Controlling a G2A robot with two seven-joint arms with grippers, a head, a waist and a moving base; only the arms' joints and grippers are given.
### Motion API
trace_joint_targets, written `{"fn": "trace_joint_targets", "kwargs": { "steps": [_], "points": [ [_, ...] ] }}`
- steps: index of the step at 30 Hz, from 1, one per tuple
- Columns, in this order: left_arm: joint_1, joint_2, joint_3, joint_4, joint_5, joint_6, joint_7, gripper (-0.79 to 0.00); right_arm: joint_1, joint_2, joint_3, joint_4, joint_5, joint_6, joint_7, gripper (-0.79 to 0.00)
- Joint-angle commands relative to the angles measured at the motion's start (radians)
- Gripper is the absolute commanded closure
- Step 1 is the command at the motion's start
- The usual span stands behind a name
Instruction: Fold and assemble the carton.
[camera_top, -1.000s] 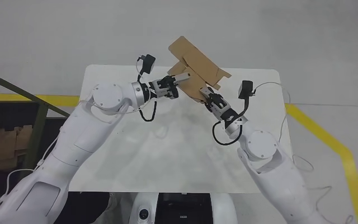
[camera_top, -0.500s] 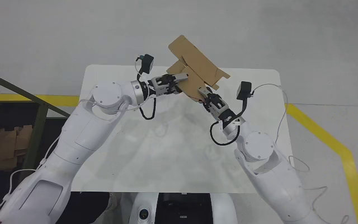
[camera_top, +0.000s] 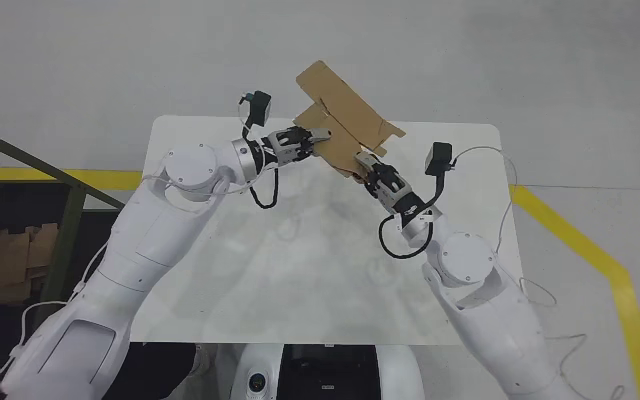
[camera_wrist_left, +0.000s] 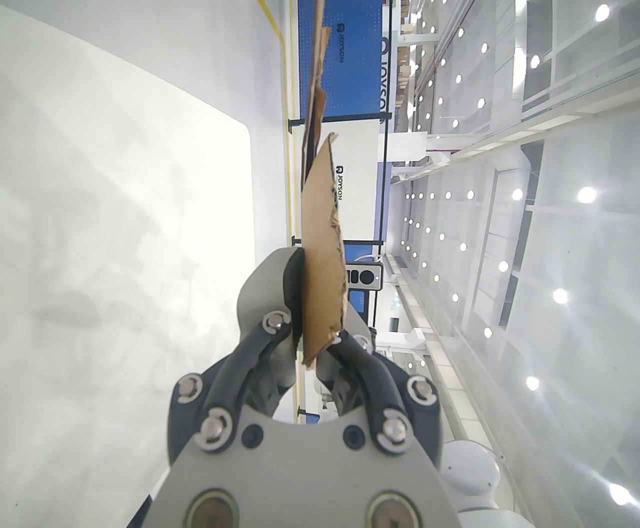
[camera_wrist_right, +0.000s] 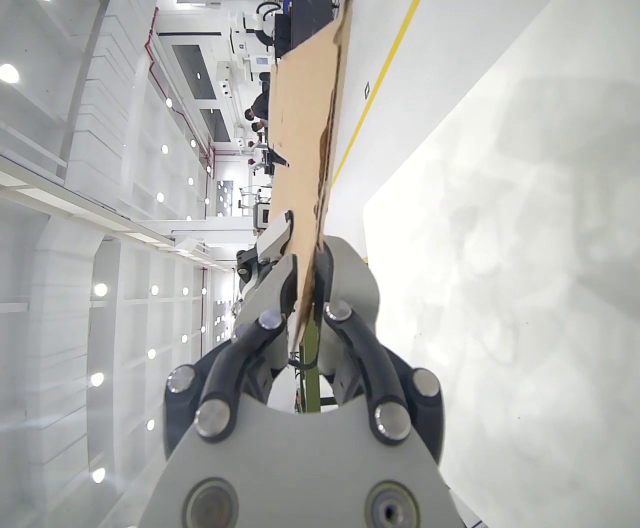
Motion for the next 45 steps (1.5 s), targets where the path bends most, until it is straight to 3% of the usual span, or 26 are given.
{"fn": "trace_joint_targets", "kwargs": {
  "steps": [1,7,16,23,31,43,45],
  "points": [
    [-0.001,0.0,-0.01,0.006,-0.001,-0.001,-0.002,0.0,-0.01,0.005,0.035,-0.012,-0.012,-0.012,0.009,-0.785],
    [-0.011,0.002,-0.041,0.028,-0.002,-0.039,-0.075,0.0,-0.056,0.026,0.163,-0.025,-0.073,-0.08,0.102,-0.785],
    [-0.044,0.014,-0.065,0.046,0.016,-0.087,-0.341,0.0,-0.085,0.055,0.298,0.058,-0.095,-0.257,0.363,-0.785],
    [-0.059,0.023,-0.06,0.068,0.004,-0.176,-0.616,0.0,-0.053,0.066,0.339,0.176,0.041,-0.374,0.598,-0.785],
    [-0.064,0.027,-0.012,0.053,0.019,-0.211,-0.841,0.0,-0.005,0.069,0.309,0.246,0.065,-0.453,0.717,-0.785],
    [-0.107,0.018,0.088,0.069,-0.011,-0.185,-0.871,0.0,0.008,0.06,0.211,0.232,0.075,-0.481,0.733,-0.785],
    [-0.117,0.019,0.096,0.075,-0.019,-0.193,-0.871,0.0,0.006,0.06,0.202,0.229,0.085,-0.485,0.738,-0.742]
  ]
}}
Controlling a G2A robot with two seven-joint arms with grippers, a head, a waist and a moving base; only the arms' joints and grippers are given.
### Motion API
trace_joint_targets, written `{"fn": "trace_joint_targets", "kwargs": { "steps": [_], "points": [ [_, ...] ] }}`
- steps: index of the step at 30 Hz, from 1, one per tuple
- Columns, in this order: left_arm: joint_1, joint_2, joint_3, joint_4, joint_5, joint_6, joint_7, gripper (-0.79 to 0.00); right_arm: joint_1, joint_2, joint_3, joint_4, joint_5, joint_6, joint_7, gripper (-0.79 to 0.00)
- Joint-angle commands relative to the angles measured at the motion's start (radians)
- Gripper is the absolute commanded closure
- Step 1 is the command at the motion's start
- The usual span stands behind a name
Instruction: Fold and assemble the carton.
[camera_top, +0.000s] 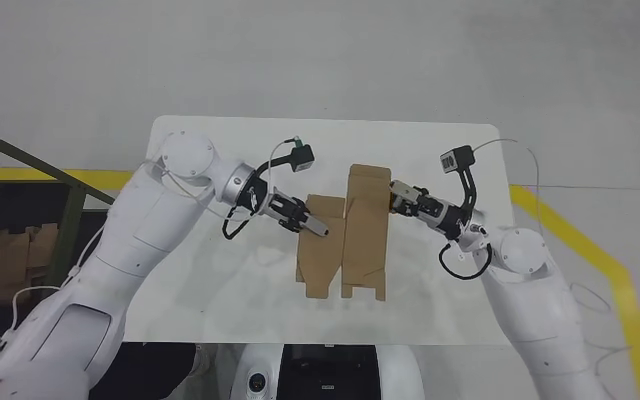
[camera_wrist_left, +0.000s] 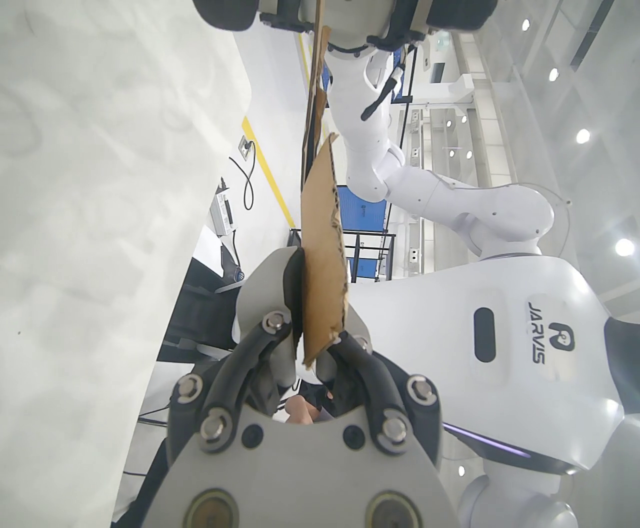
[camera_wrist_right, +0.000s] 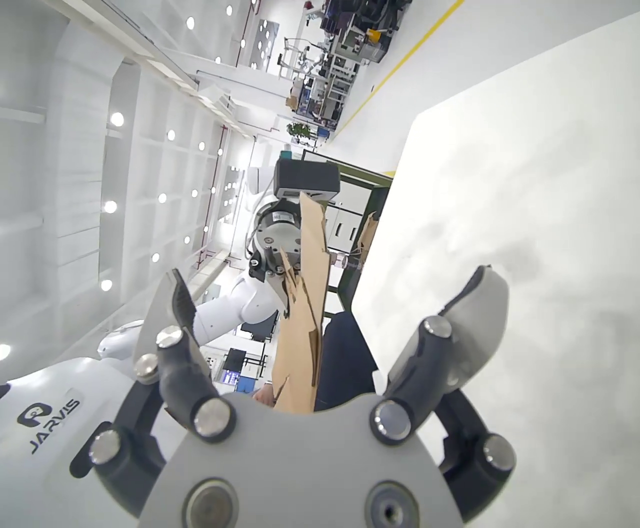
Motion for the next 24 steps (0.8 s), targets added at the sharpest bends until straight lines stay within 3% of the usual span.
{"fn": "trace_joint_targets", "kwargs": {
  "steps": [1,7,18,21,24],
  "points": [
    [-0.008,0.001,0.005,0.008,-0.006,-0.011,0.0,0.0,-0.002,0.0,-0.006,-0.002,0.006,-0.003,0.005,-0.693],
    [-0.016,0.002,0.018,0.016,-0.015,-0.023,0.0,0.0,-0.003,0.001,-0.017,-0.002,-0.001,0.009,0.007,-0.391],
    [-0.025,0.008,0.035,0.025,-0.031,-0.021,0.0,0.0,0.005,0.005,-0.031,0.004,-0.008,0.001,0.031,-0.154],
    [-0.028,0.01,0.037,0.028,-0.032,-0.023,0.0,0.0,0.005,0.006,-0.031,0.001,0.002,-0.003,0.034,0.0],
    [-0.03,0.01,0.035,0.034,-0.027,-0.02,0.003,0.0,0.007,0.007,-0.032,-0.007,0.004,-0.004,0.041,0.0]
  ]
}}
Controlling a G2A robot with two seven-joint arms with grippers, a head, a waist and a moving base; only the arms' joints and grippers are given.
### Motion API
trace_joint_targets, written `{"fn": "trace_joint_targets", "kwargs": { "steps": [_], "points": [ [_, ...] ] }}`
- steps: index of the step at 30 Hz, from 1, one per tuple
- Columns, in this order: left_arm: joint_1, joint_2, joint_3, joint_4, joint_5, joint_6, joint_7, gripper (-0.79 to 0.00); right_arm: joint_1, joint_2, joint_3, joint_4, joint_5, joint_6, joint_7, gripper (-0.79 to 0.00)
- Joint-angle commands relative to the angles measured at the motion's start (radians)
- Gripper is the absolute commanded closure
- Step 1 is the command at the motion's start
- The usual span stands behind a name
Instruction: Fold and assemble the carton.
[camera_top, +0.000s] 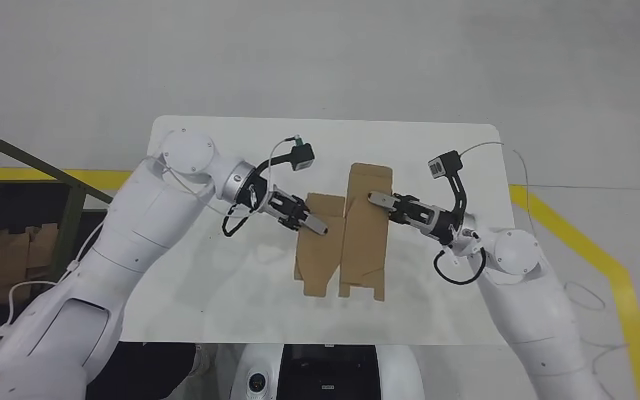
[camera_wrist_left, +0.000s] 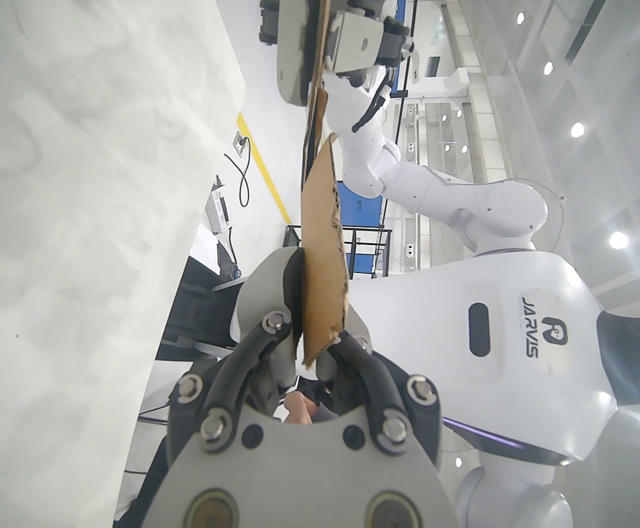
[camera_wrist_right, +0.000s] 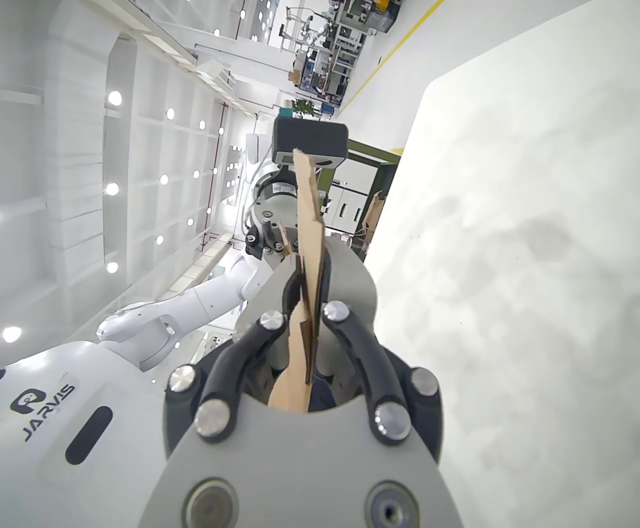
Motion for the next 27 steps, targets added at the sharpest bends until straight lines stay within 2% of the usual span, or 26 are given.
{"fn": "trace_joint_targets", "kwargs": {
  "steps": [1,3,4,5,6,15,27],
  "points": [
    [0.0,-0.001,-0.001,0.002,0.001,0.003,0.005,0.0,0.001,0.001,-0.001,-0.005,0.0,-0.001,0.004,0.0],
    [-0.001,-0.001,-0.001,0.003,0.001,0.003,0.011,-0.003,0.001,0.002,-0.001,-0.01,0.003,0.001,0.007,0.0],
    [-0.001,-0.002,-0.002,0.004,-0.001,0.004,0.014,-0.166,0.001,0.002,-0.001,-0.012,0.005,0.001,0.007,0.0],
    [-0.001,-0.002,-0.002,0.005,-0.002,0.005,0.017,-0.419,0.001,0.002,0.0,-0.014,0.006,0.002,0.007,0.0],
    [-0.002,-0.002,-0.003,0.006,-0.002,0.008,0.019,-0.785,0.0,0.003,0.001,-0.015,0.009,0.006,0.002,0.0],
    [0.006,-0.003,-0.045,0.029,-0.074,0.027,0.094,-0.785,-0.012,0.005,0.021,-0.055,-0.007,0.12,-0.121,0.0],
    [0.062,0.007,-0.146,0.034,-0.135,0.139,0.354,-0.785,-0.064,-0.006,0.063,-0.191,-0.003,0.378,-0.514,0.0]
  ]
}}
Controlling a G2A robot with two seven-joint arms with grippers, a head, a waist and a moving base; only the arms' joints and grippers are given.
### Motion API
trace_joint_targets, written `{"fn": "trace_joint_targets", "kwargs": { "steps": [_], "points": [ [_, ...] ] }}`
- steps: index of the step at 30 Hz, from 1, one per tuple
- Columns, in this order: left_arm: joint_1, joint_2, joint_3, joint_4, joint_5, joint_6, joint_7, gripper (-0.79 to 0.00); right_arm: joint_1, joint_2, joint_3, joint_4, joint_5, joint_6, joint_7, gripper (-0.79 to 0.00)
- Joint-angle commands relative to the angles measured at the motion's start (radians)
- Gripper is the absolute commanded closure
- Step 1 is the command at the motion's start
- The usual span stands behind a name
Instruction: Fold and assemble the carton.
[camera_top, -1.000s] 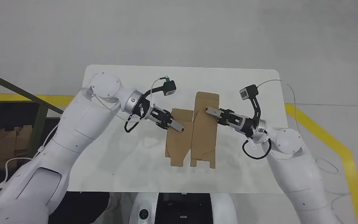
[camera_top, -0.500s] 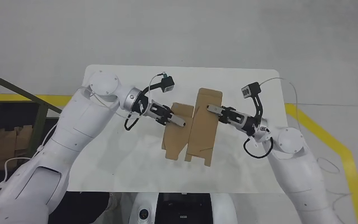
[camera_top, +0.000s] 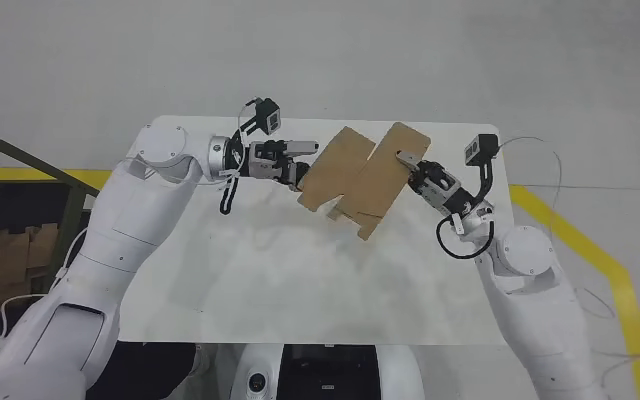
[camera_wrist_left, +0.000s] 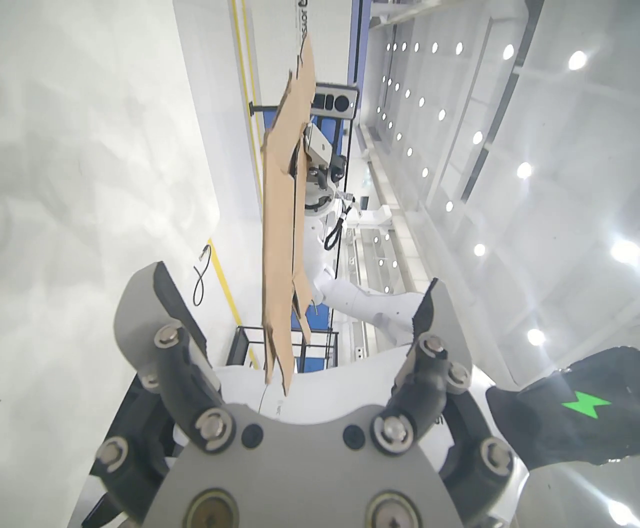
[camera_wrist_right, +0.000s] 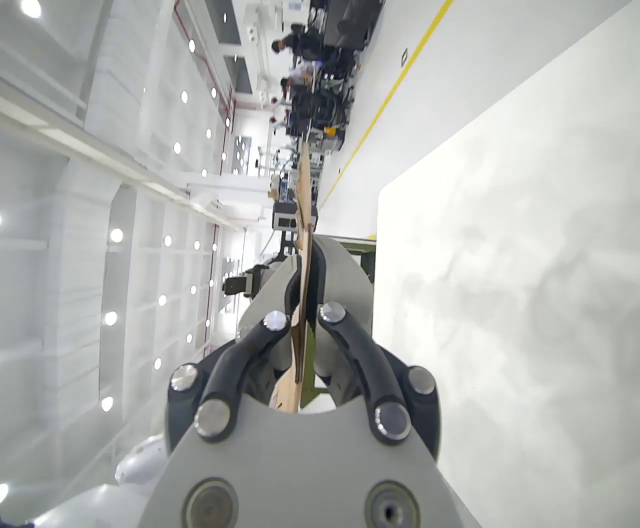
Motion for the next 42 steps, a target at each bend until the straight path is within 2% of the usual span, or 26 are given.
{"fn": "trace_joint_targets", "kwargs": {
  "steps": [1,9,15,24,29,30,32,33,38,42],
  "points": [
    [0.012,0.0,-0.009,-0.005,-0.005,0.023,0.05,-0.785,-0.009,-0.003,0.005,-0.024,-0.002,0.024,-0.073,0.0],
    [0.048,-0.007,-0.015,-0.053,0.006,0.085,0.233,-0.785,-0.054,-0.016,-0.024,-0.116,-0.09,0.066,-0.309,0.0],
    [0.062,-0.014,-0.014,-0.09,0.012,0.079,0.311,-0.785,-0.065,-0.03,-0.081,-0.147,-0.166,0.076,-0.432,0.0],
    [0.075,-0.022,-0.018,-0.101,0.019,0.075,0.348,-0.785,-0.053,-0.054,-0.163,-0.14,-0.215,0.067,-0.554,0.0],
    [0.079,-0.027,-0.013,-0.106,0.033,0.062,0.356,-0.785,-0.051,-0.064,-0.185,-0.136,-0.229,0.065,-0.573,0.0],
    [0.079,-0.027,-0.013,-0.106,0.037,0.059,0.359,-0.733,-0.05,-0.065,-0.189,-0.135,-0.231,0.065,-0.573,0.0],
    [0.08,-0.029,-0.013,-0.105,0.043,0.053,0.366,-0.489,-0.05,-0.069,-0.194,-0.132,-0.234,0.064,-0.576,0.0],
    [0.081,-0.03,-0.014,-0.105,0.044,0.052,0.369,-0.397,-0.051,-0.07,-0.195,-0.132,-0.233,0.063,-0.576,0.0],
    [0.082,-0.034,-0.016,-0.101,0.051,0.052,0.377,-0.265,-0.053,-0.077,-0.198,-0.129,-0.238,0.062,-0.581,0.0],
    [0.082,-0.036,-0.019,-0.098,0.062,0.05,0.387,-0.209,-0.054,-0.081,-0.198,-0.128,-0.243,0.063,-0.58,0.0]
  ]
}}
